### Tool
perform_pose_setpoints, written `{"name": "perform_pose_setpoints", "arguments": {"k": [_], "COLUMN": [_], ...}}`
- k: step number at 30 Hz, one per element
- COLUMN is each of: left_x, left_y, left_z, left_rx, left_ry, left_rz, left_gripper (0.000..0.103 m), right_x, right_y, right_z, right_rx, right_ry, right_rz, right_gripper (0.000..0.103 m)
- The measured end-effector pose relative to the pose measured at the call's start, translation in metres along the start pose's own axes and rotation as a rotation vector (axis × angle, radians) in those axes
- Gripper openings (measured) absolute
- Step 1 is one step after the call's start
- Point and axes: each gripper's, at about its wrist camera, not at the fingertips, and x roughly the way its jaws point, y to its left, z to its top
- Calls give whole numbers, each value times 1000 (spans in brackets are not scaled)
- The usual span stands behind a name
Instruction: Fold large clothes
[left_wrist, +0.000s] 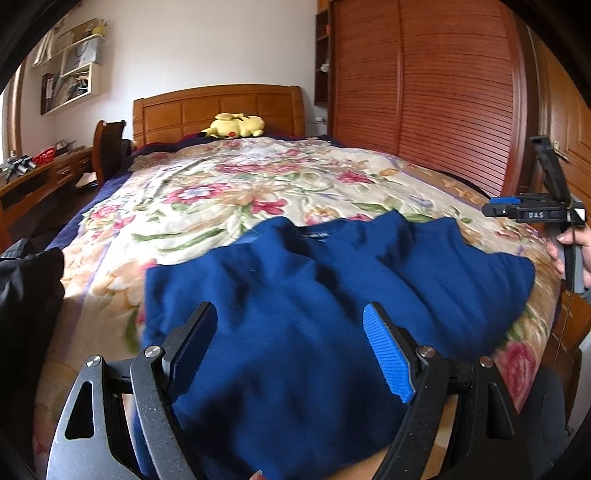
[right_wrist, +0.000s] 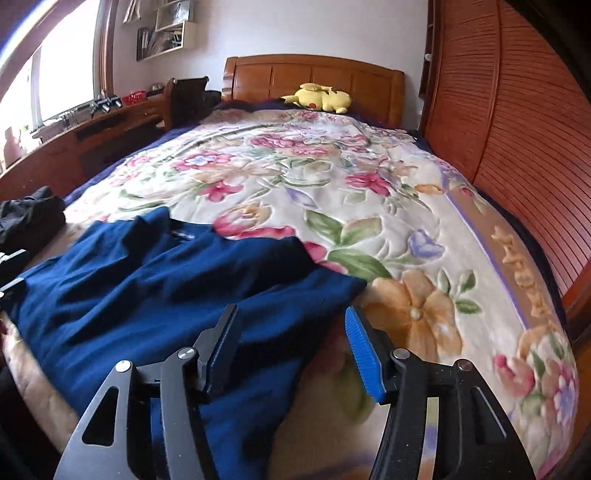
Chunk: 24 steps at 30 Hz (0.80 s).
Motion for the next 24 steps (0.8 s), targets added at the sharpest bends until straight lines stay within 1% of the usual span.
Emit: {"name": "perform_pose_setpoints", "arguments": {"k": [5, 11, 13, 15, 17, 21, 24], "left_x": [3, 3, 4, 7, 8, 14, 17], "left_y": [-23, -44, -50, -56, -59, -65, -67], "left_z": [-4, -7, -9, -13, -16, -20, -23], "left_rx": [33, 60, 68, 79, 83, 87, 90], "left_ry": [20, 44, 59, 75, 85, 104, 115], "left_rz": [-35, -64, -69, -69, -72, -62, -56], "left_gripper": [82, 82, 82, 82, 82, 82, 82], "right_x": [-22, -28, -34, -33, -32, -27, -21], "right_y": [10, 30, 36, 40, 43, 37, 33], "right_z": [-29, -50, -52, -53, -56, -61, -68], "right_rx": [24, -29, -24, -19, -17, 39, 92], "right_ry": [9, 28, 20, 18, 23, 39, 62], "right_rz": [18, -10, -9, -14, -20, -27, 12], "right_gripper": [60, 60, 63, 70, 70, 71, 71]}}
